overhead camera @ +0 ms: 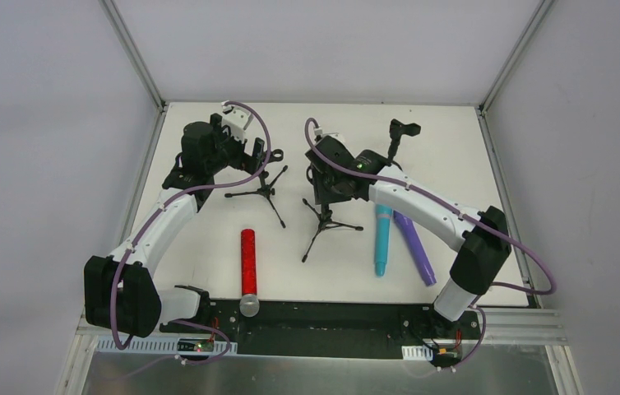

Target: Attach the microphones to the stand

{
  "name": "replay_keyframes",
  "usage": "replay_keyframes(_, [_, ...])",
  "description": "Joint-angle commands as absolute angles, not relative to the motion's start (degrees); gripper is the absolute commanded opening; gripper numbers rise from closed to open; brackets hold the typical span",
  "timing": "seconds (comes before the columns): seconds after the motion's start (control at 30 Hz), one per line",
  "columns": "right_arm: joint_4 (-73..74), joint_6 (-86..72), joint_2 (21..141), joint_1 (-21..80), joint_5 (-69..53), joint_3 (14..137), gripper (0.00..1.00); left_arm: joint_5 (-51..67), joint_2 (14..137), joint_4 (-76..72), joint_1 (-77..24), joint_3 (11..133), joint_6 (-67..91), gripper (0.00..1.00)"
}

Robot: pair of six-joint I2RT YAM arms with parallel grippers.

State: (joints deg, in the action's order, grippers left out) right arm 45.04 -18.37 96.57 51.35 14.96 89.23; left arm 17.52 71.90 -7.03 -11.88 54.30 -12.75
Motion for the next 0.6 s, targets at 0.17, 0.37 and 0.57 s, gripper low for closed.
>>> replay_keyframes(0.17, [45.99,-16.87,93.36,52.38,12.61,90.63,0.55,18.46,71.38,-8.31,-11.43,56.6,-12.23,0.99])
replay_keyframes(0.37, [44.8,-17.34,90.79,52.24,11.47,90.53,0.78,18.54,71.21,-8.31,-11.43,56.63,-12.23,0.99])
replay_keyframes(0.57, [43.33,-17.91,86.94,52.21,12.42,88.81,0.99,18.55,70.97,-8.32,-11.43,56.62,-12.09,0.99])
